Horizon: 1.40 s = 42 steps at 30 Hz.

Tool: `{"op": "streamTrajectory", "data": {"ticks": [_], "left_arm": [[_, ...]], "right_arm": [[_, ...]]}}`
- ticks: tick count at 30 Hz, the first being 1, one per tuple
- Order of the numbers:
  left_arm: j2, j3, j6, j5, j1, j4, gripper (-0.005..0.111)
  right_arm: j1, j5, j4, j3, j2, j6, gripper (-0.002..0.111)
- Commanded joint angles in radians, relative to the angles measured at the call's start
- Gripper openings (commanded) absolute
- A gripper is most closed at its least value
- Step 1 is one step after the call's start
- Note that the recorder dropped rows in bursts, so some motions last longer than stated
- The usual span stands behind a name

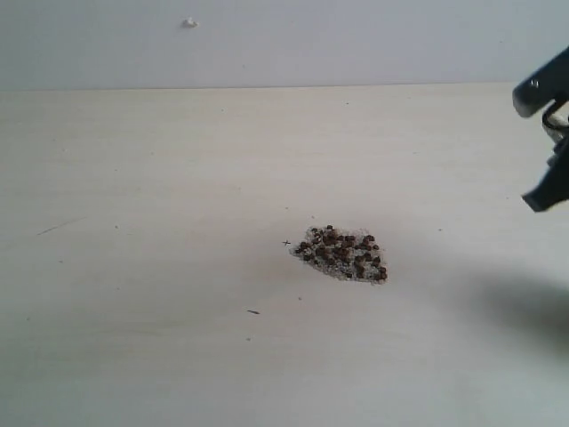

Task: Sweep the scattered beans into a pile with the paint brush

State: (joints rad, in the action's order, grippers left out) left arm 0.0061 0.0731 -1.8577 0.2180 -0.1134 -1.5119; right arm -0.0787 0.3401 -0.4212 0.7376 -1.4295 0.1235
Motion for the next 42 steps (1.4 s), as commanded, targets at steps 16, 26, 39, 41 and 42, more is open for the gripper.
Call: {"op": "streamTrajectory", "data": {"ticks": [16, 26, 39, 41, 42], "left_arm": [[-0.006, -0.005, -0.003, 0.004, 0.001, -0.004, 0.0], [-0.006, -0.005, -0.003, 0.004, 0.001, -0.004, 0.0], [-0.006, -0.005, -0.003, 0.004, 0.001, -0.004, 0.0], [-0.006, -0.005, -0.003, 0.004, 0.001, -0.004, 0.0], [-0.006, -0.005, -0.003, 0.004, 0.001, -0.004, 0.0]], "right_arm": [[-0.371, -1.43, 0.764, -0.424, -0.109, -0.223, 0.0], [-0.468, -1.561, 0.939, -0.419, -0.285, -0.239, 0.0], [-0.468, -1.561, 0.943, -0.384, -0.396, -0.482, 0.0], [-0.468, -1.561, 0.943, -0.382, -0.378, -0.441, 0.0], [-0.468, -1.561, 0.943, -0.382, -0.366, -0.439, 0.0]]}}
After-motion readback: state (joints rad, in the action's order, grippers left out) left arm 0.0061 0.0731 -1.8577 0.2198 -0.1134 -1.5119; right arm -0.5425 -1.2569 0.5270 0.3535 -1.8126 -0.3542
